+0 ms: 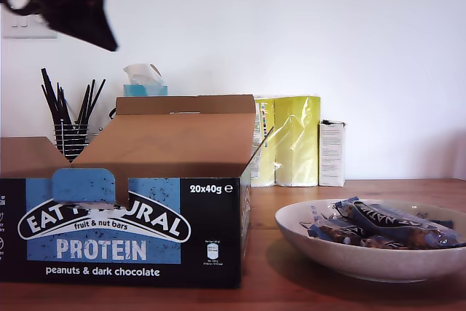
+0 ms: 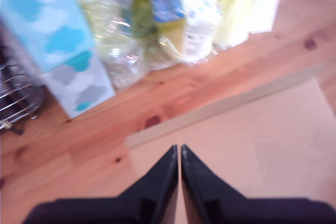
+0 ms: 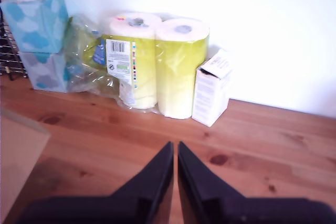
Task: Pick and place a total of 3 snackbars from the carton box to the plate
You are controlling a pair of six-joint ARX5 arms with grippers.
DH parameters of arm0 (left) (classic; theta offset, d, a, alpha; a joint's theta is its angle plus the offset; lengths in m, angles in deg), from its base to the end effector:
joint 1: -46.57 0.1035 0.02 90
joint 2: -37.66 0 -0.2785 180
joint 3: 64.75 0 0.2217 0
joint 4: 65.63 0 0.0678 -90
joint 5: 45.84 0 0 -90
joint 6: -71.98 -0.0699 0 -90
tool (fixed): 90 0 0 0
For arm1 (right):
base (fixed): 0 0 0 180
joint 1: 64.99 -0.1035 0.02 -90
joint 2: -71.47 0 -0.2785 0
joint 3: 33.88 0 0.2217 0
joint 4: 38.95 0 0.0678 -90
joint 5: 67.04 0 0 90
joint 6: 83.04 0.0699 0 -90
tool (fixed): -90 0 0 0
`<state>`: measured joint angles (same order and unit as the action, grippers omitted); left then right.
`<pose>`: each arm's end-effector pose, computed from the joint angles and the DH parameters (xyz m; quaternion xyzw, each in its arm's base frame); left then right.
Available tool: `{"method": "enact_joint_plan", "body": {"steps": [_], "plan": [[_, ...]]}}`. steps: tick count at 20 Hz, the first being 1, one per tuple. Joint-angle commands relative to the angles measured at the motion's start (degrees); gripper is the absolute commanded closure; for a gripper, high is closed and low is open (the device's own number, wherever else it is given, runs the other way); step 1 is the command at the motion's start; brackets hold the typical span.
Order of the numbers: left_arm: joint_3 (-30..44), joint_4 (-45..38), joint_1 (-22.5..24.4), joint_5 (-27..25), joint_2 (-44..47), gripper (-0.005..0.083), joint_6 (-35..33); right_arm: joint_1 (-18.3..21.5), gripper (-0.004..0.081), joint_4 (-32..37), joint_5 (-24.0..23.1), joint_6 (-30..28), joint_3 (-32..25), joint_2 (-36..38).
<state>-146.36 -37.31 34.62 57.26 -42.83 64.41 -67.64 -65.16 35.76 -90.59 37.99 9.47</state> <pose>0.3064 -0.0810 0.3204 0.0603 0.2207 -0.2258 0.9469 0.2372 0.0265 0.3492 -0.0520 0.1325 0.1421 0.9796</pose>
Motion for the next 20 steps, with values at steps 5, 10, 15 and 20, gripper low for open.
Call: {"method": "enact_joint_plan", "body": {"steps": [5, 10, 15, 20], "plan": [[16.41, -9.40, 1.70, -2.05, 13.35, 0.0793, 3.69, -3.10, 0.0783, 4.28, 0.76, 0.68, -11.45, 10.05], [30.18, -11.98, 1.22, -4.13, 27.10, 0.0793, 7.89, -3.32, 0.0783, 3.26, 0.72, 1.36, -22.49, 24.68], [42.73, -14.21, -2.16, -7.89, 42.03, 0.0793, 11.80, -3.34, 0.0783, -0.90, 0.04, 5.77, -31.50, 40.15], [50.90, -12.63, -7.37, -14.25, 55.19, 0.0793, 12.31, -3.34, 0.0783, -5.01, -2.38, 9.84, -35.17, 49.79]]}}
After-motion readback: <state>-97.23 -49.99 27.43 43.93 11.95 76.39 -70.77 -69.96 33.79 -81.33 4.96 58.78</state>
